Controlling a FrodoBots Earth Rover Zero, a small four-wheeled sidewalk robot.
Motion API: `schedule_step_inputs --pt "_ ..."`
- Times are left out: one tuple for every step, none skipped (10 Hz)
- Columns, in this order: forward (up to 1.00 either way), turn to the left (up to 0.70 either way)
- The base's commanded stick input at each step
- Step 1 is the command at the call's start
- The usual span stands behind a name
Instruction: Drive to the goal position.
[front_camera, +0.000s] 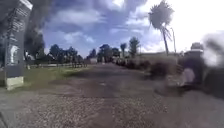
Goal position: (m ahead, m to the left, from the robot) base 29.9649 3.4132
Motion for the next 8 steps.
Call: schedule_step_inputs --pt "0.7 0.0" --pt "0.7 0.0" --pt "0.7 0.0" --pt "0.7 0.0" --pt "0.7 0.0" --pt "0.7 0.0" --pt "0.7 0.0" --pt "0.7 0.0"
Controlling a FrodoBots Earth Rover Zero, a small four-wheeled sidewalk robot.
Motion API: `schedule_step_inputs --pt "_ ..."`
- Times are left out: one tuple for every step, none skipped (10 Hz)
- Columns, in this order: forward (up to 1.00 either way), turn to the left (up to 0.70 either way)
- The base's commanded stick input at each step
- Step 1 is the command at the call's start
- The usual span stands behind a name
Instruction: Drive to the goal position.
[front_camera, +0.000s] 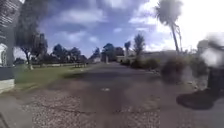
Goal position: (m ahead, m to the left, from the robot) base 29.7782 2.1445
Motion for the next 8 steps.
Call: schedule_step_inputs --pt "0.7 0.0" --pt "0.7 0.0" --pt "0.7 0.0" --pt "0.7 0.0" --pt "0.7 0.0" --pt "0.37 0.0" --pt "0.0 0.0" --pt "0.0 0.0"
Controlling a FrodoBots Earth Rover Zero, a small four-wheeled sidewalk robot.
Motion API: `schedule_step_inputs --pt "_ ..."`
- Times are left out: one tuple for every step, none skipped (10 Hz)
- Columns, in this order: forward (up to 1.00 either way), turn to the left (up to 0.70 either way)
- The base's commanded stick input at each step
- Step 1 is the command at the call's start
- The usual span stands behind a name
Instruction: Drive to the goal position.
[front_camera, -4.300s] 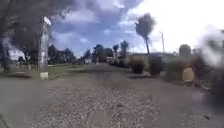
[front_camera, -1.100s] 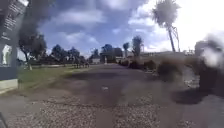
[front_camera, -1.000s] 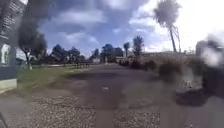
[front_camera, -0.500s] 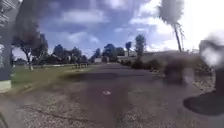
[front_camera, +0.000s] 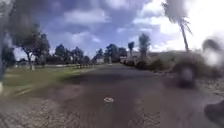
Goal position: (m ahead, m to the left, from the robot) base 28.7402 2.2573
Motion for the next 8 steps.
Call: schedule_step_inputs --pt "0.0 0.0" --pt "0.0 0.0" --pt "0.0 0.0" --pt "0.0 0.0" --pt "0.0 0.0" --pt "0.0 0.0" --pt "0.0 0.0" --pt "0.7 0.0"
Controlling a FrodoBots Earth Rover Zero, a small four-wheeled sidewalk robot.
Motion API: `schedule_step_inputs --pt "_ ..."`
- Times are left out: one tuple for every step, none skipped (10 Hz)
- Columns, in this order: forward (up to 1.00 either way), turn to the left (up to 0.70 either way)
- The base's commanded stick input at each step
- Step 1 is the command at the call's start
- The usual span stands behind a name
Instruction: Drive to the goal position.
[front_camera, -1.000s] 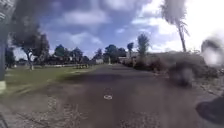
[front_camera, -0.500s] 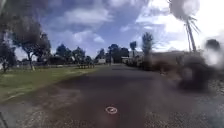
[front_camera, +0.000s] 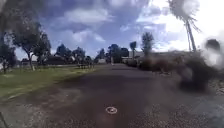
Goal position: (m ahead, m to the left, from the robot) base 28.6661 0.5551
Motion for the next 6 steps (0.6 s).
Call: schedule_step_inputs --pt "0.7 0.0" --pt "0.7 0.0" --pt "0.7 0.0" --pt "0.7 0.0" --pt "0.7 0.0" --pt "0.7 0.0"
